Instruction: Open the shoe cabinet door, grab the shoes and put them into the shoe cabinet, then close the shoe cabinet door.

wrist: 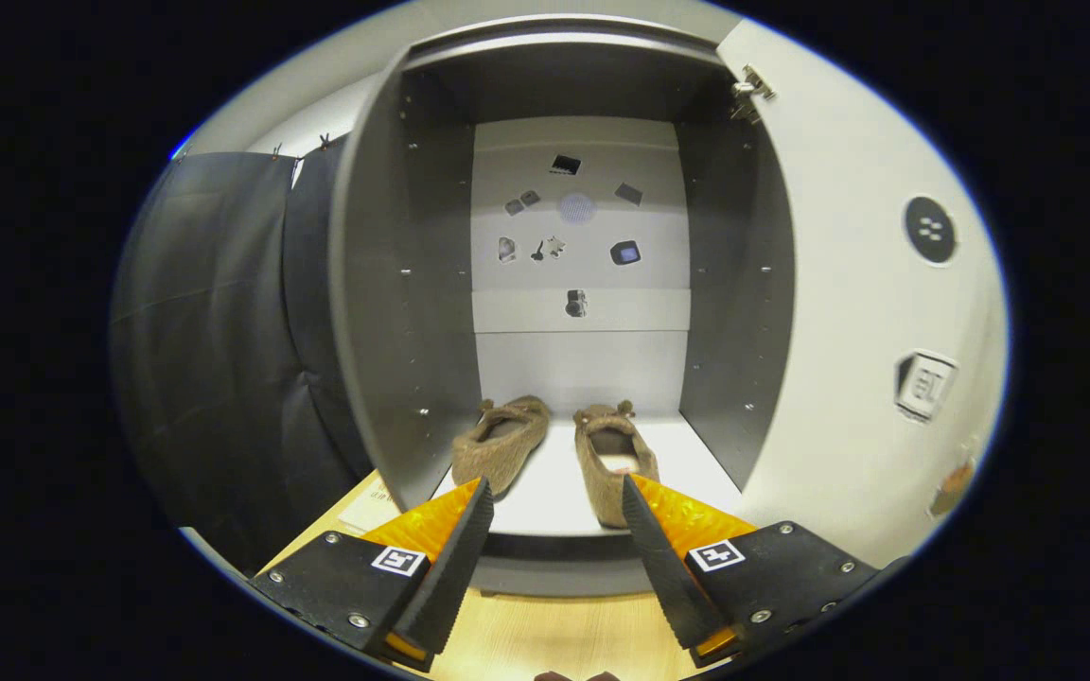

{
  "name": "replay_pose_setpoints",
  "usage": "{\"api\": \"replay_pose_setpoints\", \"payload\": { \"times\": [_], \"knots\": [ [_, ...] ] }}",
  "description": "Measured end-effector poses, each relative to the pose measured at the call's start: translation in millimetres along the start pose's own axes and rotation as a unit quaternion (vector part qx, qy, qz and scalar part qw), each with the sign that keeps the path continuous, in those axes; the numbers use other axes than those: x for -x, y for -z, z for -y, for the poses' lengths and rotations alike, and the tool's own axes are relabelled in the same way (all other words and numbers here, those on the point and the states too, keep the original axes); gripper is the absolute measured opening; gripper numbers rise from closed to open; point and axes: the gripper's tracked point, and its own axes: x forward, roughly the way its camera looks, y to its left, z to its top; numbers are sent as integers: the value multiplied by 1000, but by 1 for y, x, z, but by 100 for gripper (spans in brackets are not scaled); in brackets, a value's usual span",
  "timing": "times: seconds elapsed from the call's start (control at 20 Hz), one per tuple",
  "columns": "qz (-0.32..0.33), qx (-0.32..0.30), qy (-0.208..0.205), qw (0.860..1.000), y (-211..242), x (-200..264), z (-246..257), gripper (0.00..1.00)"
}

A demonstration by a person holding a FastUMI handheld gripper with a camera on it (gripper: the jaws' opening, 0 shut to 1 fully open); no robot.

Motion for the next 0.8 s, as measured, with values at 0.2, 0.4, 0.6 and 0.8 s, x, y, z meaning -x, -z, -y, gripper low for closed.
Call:
{"api": "replay_pose_setpoints", "payload": {
  "times": [0.2,0.4,0.6,0.8],
  "knots": [
    [-6,23,11,1000,21,65,6,86],
    [4,30,1,1000,27,117,13,86],
    [18,25,-28,999,31,162,30,86],
    [15,30,-41,999,43,211,75,86]
  ]
}}
